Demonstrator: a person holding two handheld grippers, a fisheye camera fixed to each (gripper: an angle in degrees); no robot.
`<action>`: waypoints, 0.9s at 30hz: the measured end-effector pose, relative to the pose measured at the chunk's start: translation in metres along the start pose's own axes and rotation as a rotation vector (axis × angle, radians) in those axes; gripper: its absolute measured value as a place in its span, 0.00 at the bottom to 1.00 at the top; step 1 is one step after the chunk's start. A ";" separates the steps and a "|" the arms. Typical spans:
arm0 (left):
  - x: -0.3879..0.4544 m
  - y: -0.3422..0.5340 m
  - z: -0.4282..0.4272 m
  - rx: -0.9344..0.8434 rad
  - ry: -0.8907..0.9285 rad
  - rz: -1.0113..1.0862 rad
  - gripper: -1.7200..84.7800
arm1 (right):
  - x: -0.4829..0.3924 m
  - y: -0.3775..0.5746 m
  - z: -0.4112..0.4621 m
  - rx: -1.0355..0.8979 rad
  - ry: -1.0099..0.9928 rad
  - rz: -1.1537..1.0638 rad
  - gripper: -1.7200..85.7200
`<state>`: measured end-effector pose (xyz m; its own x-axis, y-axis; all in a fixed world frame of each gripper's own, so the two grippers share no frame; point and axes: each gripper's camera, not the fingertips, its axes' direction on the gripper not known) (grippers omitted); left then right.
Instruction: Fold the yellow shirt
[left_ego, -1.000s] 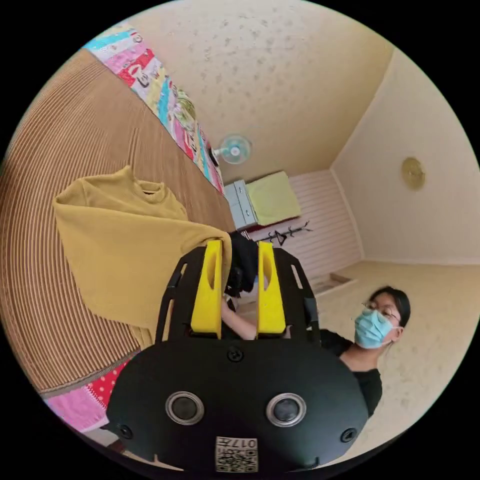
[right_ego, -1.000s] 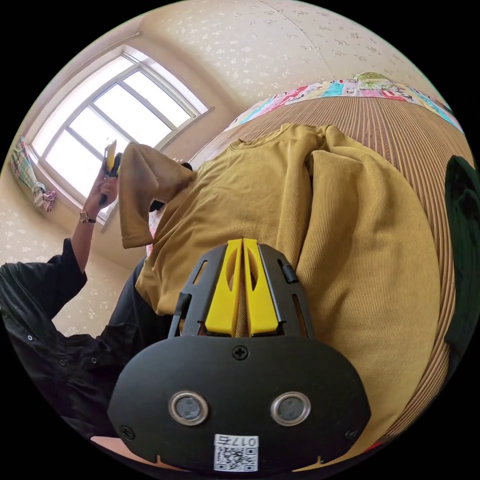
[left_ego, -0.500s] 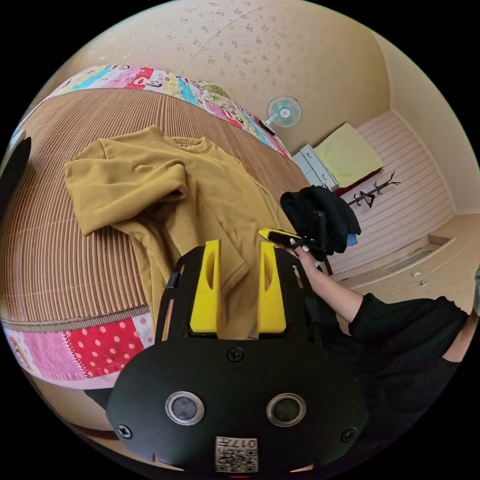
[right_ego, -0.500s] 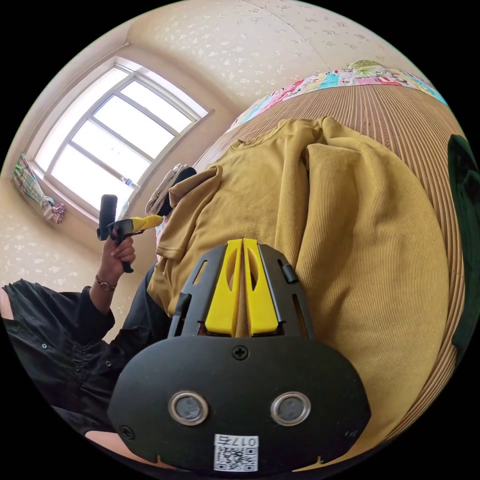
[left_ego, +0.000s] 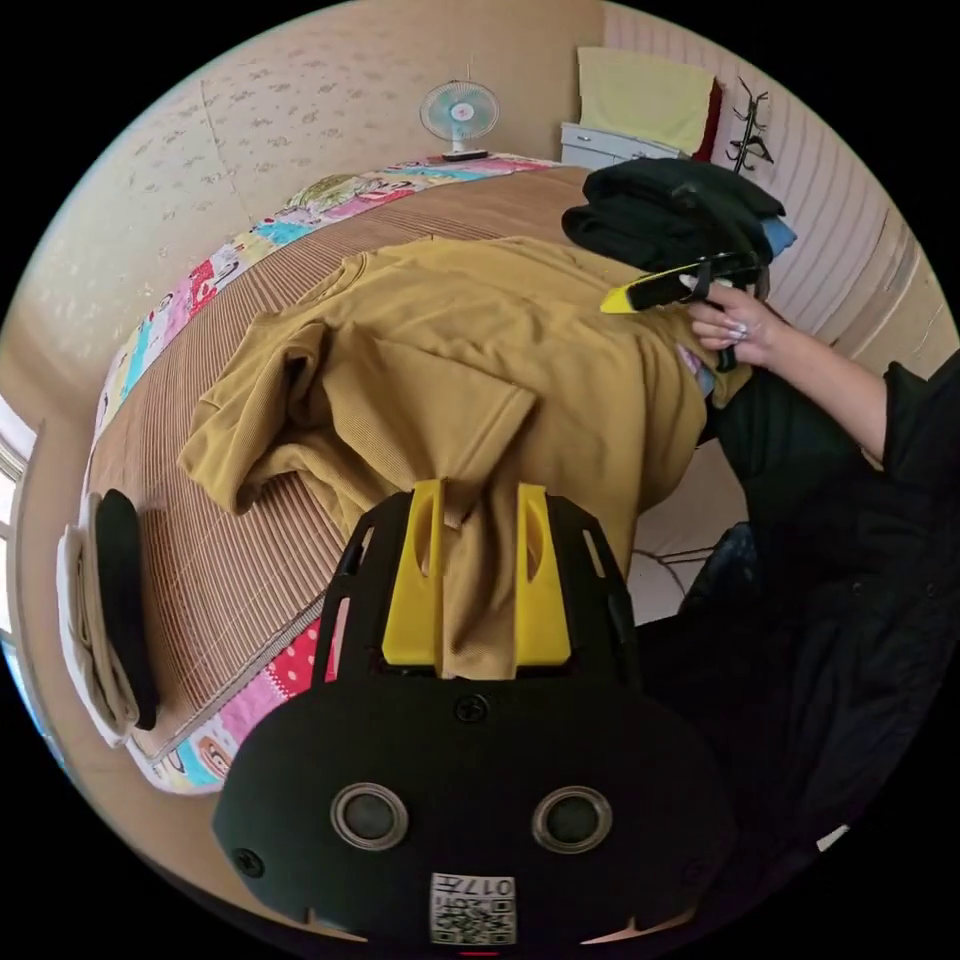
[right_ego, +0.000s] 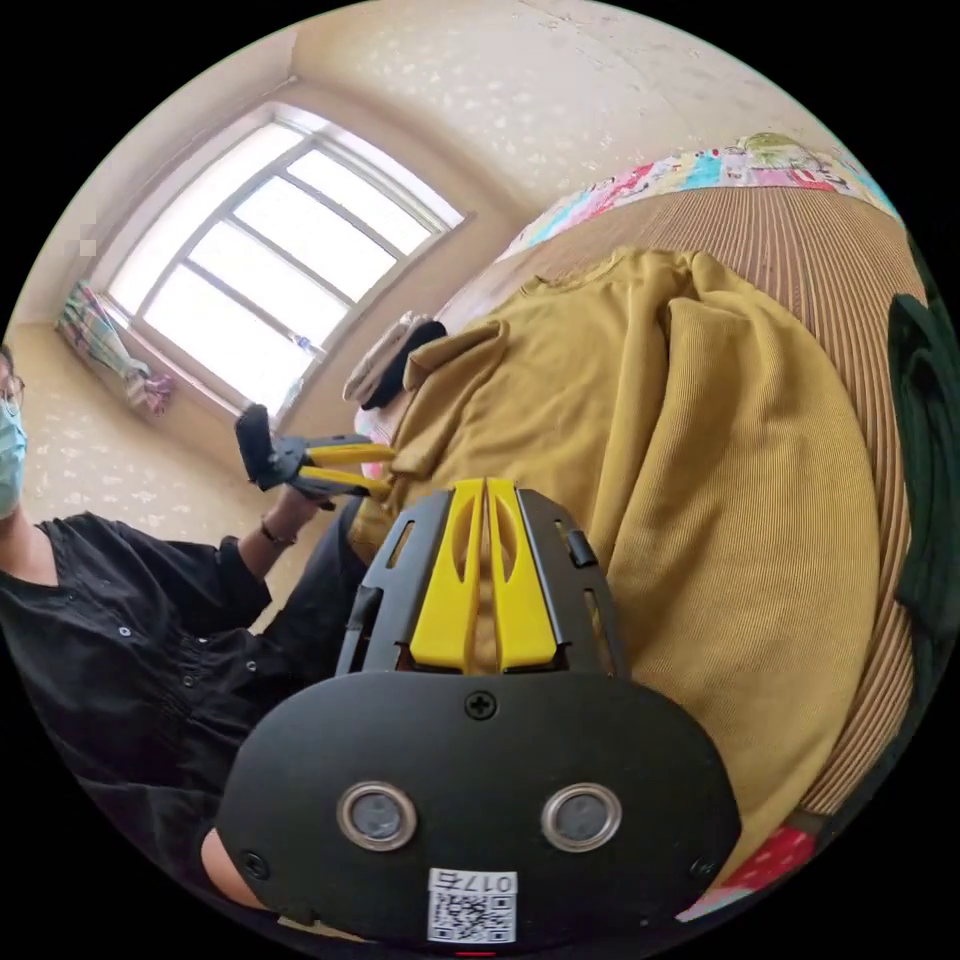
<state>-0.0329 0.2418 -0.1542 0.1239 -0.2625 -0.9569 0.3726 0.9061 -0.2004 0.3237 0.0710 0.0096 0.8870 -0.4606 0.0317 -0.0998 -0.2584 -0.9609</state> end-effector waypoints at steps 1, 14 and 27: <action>0.006 -0.001 0.006 -0.012 -0.047 0.007 0.13 | 0.003 0.009 0.008 -0.062 0.088 0.024 0.03; 0.021 0.039 -0.069 0.375 0.096 -0.377 0.06 | 0.013 0.032 -0.026 0.140 -0.267 0.039 0.17; 0.081 0.039 -0.065 0.360 0.104 -0.472 0.06 | 0.069 0.003 0.076 0.249 -0.717 0.567 0.14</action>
<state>-0.0678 0.2776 -0.2532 -0.2145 -0.5592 -0.8008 0.6557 0.5253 -0.5424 0.4194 0.1029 -0.0121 0.8095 0.1912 -0.5551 -0.5755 0.0711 -0.8147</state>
